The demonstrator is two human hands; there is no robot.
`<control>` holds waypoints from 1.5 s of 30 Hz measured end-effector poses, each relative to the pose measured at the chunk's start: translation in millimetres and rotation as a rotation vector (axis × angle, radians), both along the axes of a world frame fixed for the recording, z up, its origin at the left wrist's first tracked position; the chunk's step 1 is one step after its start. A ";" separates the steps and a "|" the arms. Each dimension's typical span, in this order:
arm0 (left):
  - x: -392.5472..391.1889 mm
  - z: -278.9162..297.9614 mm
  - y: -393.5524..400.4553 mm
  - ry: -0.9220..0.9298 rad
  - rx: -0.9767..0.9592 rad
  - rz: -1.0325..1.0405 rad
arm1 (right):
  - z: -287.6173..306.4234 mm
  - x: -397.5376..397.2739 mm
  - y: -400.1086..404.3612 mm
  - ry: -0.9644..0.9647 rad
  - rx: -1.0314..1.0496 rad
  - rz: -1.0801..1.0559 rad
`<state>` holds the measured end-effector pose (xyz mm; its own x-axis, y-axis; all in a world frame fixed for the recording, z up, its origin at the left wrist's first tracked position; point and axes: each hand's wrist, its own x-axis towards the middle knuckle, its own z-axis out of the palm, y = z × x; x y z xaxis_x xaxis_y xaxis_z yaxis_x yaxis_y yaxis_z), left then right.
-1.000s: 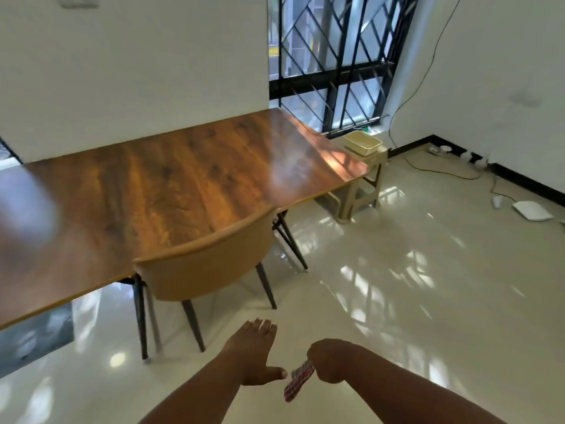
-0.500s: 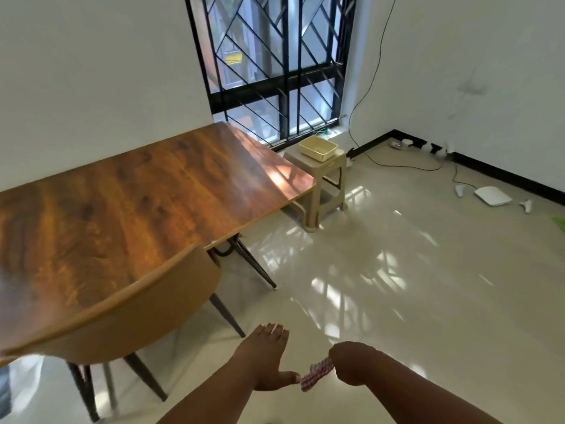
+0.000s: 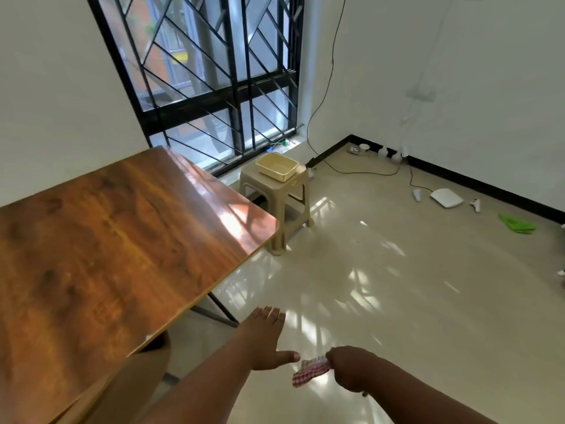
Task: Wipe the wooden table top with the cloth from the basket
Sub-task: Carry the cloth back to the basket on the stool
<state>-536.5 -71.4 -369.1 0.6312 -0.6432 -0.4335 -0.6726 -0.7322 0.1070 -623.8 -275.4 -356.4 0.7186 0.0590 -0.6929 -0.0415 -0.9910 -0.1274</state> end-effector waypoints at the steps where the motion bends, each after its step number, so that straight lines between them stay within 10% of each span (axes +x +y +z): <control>1: 11.7 -0.6 -5.6 -0.008 0.001 -0.003 | -0.6 8.5 -6.1 0.008 -0.004 -0.018; 13: 143.7 2.2 -115.9 -0.254 -0.048 -0.009 | -5.5 159.0 -109.1 0.079 0.001 0.029; 37: 455.8 -7.5 -228.1 -0.077 0.067 -0.015 | -1.1 524.1 -216.3 0.029 0.064 0.099; 45: 570.4 12.7 -226.6 0.023 0.090 0.328 | 12.7 644.8 -205.3 -0.027 0.173 -0.004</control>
<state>33.9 -298.0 -356.4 0.7875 -0.3655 -0.4963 -0.3974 -0.9166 0.0444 21.0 -480.7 -343.7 0.7374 0.1732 -0.6529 -0.0391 -0.9540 -0.2973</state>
